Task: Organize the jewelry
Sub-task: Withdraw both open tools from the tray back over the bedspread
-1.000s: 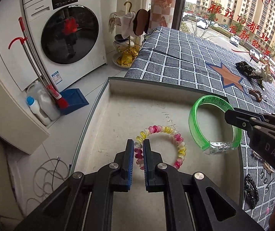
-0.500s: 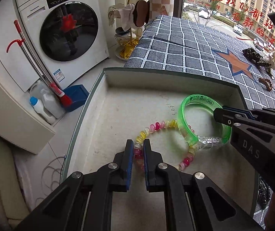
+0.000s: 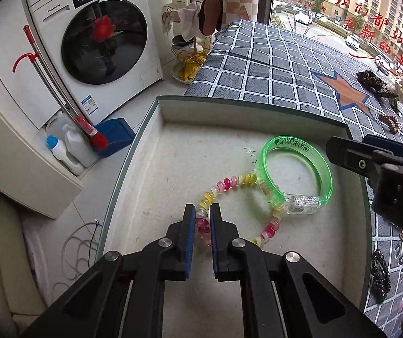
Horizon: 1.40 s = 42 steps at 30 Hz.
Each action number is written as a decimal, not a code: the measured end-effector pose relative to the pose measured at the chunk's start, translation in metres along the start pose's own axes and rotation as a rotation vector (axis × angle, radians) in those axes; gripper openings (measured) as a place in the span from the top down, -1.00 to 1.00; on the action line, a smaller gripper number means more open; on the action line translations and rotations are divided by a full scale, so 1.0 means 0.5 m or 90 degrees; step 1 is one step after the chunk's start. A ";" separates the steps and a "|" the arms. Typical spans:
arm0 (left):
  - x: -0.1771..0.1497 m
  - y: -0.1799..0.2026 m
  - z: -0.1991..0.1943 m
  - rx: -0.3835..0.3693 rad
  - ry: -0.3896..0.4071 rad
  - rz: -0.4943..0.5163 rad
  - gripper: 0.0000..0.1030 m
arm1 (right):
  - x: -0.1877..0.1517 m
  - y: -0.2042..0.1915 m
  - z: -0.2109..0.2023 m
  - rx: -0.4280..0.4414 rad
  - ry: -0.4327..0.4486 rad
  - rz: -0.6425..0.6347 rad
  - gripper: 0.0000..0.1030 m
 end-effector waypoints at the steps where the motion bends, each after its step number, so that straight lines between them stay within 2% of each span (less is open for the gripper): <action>1: 0.000 0.000 -0.004 0.001 0.003 0.000 0.67 | -0.002 0.004 -0.012 -0.001 0.007 0.004 -0.21; 13: -0.009 0.012 -0.034 -0.013 0.009 -0.005 0.66 | -0.074 0.050 -0.107 0.007 0.026 0.050 -0.49; 17: -0.015 0.013 -0.037 -0.016 0.005 -0.010 0.65 | -0.099 0.052 -0.117 0.009 0.022 0.052 -0.50; 18: -0.016 0.011 -0.039 -0.016 0.004 -0.013 0.01 | -0.103 0.051 -0.119 0.009 0.023 0.053 -0.50; 19: -0.016 0.007 -0.041 -0.010 0.004 -0.021 -1.00 | -0.109 0.052 -0.122 0.009 0.025 0.053 -0.50; 21: -0.009 -0.007 -0.049 0.011 0.029 -0.038 -1.00 | -0.116 0.050 -0.126 0.010 0.025 0.052 -0.51; 27: -0.006 -0.013 -0.069 0.018 0.056 -0.028 -1.00 | -0.140 0.046 -0.140 0.016 0.026 0.056 -0.55; 31: -0.021 -0.002 -0.087 0.019 0.075 -0.010 -1.00 | -0.166 0.052 -0.152 0.021 0.024 0.066 -0.76; 35: -0.044 0.013 -0.112 0.002 0.083 -0.003 -1.00 | -0.196 0.066 -0.165 0.033 0.024 0.086 -0.80; 36: -0.050 0.017 -0.117 -0.004 0.080 -0.001 -1.00 | -0.203 0.070 -0.168 0.037 0.026 0.091 -0.98; 42: -0.085 0.056 -0.141 -0.024 0.071 0.020 -1.00 | -0.247 0.097 -0.190 0.054 0.030 0.114 -1.00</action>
Point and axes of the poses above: each gripper's, at about its wrist camera, not at the fingertips, and z roughly the way its jaws point, y to its right, x to its top, the point moved 9 cm from there along z, roughly the way its jaws point, and after that the axes turned 10 degrees about x, right-handed, at the moved point
